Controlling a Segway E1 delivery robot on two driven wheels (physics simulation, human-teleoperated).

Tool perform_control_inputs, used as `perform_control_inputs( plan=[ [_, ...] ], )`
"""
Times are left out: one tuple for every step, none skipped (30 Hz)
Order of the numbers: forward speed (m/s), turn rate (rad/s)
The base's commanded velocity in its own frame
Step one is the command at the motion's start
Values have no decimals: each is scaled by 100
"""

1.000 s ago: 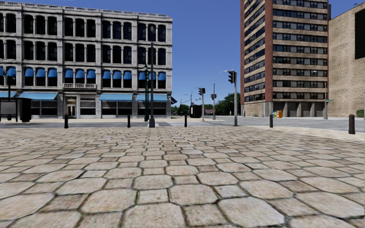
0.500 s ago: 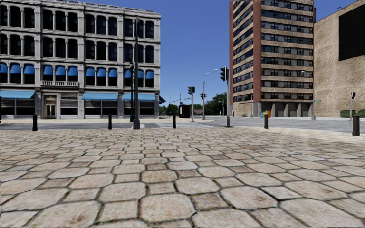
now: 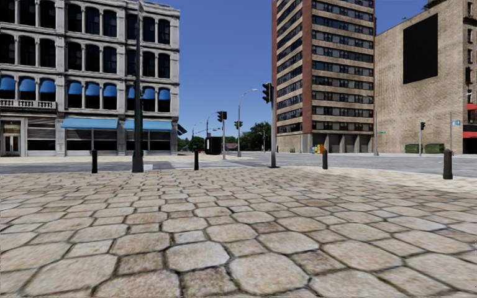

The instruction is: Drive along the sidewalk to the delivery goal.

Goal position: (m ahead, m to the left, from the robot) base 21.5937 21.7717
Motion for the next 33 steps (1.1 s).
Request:
perform_control_inputs(
  plan=[
    [200, 0],
    [200, 0],
    [200, 0],
    [200, 0],
    [200, 0],
    [200, 0],
    [200, 0],
    [200, 0],
    [200, 0],
    [200, 0],
    [200, 0],
    [200, 0],
    [200, 0],
    [200, 0],
    [200, 0],
    [200, 0],
    [200, 0],
    [200, 0],
    [200, 0],
    [200, 0],
    [200, 0],
    [200, 0],
    [200, 0],
    [200, 0],
    [200, 0],
    [199, 0],
    [199, 0],
    [199, 0],
    [198, 0],
    [198, 0],
    [198, 0],
    [198, 0],
    [198, 0]
  ],
)
